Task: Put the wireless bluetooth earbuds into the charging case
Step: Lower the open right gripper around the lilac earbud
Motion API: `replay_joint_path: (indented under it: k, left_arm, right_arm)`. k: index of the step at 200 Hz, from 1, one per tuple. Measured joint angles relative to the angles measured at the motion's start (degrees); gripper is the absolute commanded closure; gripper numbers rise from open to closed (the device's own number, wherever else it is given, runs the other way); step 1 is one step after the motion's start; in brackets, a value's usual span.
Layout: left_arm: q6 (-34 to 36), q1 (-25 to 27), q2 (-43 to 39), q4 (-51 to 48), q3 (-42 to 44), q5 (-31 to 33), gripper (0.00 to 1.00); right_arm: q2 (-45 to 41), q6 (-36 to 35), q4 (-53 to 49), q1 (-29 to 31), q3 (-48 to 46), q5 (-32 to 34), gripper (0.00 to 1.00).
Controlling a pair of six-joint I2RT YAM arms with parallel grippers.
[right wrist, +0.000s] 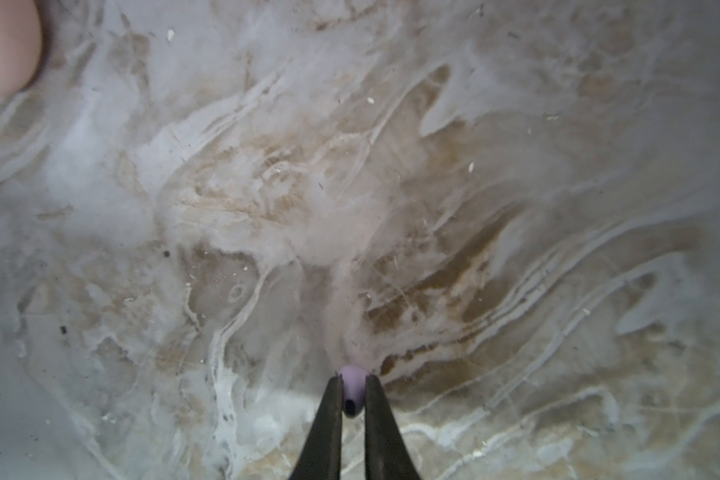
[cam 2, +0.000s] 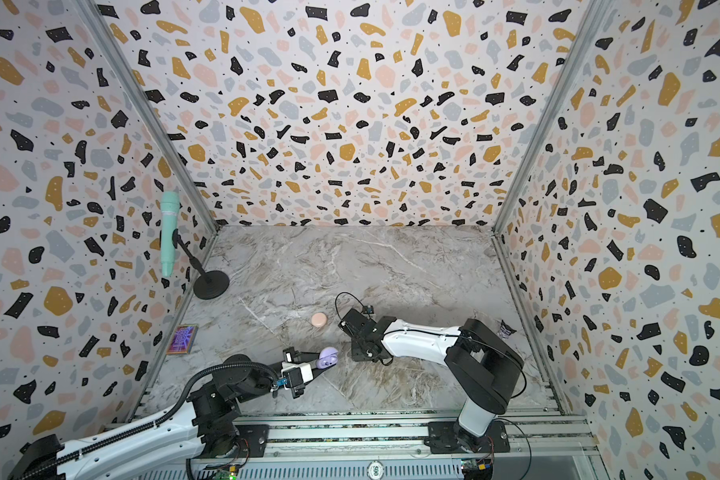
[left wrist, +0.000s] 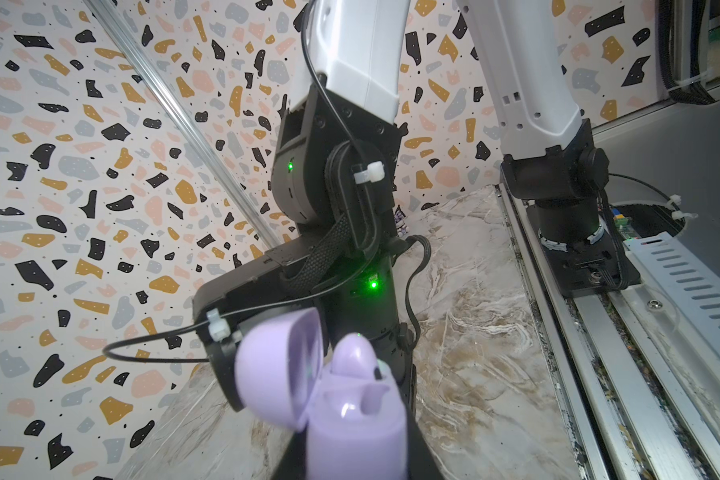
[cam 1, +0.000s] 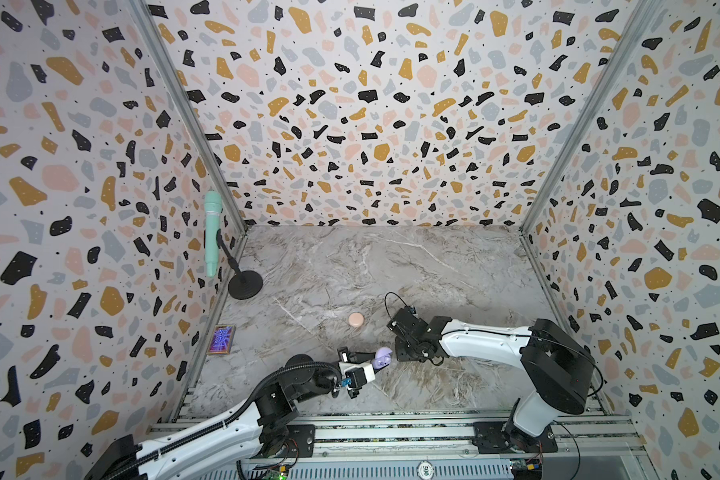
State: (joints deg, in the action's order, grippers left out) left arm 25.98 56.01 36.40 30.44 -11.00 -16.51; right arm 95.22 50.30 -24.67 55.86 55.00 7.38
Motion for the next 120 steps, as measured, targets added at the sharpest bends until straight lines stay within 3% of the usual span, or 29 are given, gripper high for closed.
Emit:
replay_joint_path:
  k: [120]
  left_arm:
    - [0.22, 0.07, 0.11, 0.00, 0.00, 0.02, 1.00]
  right_arm:
    - [0.79, 0.90, -3.98, 1.53, 1.36, 5.92, 0.88]
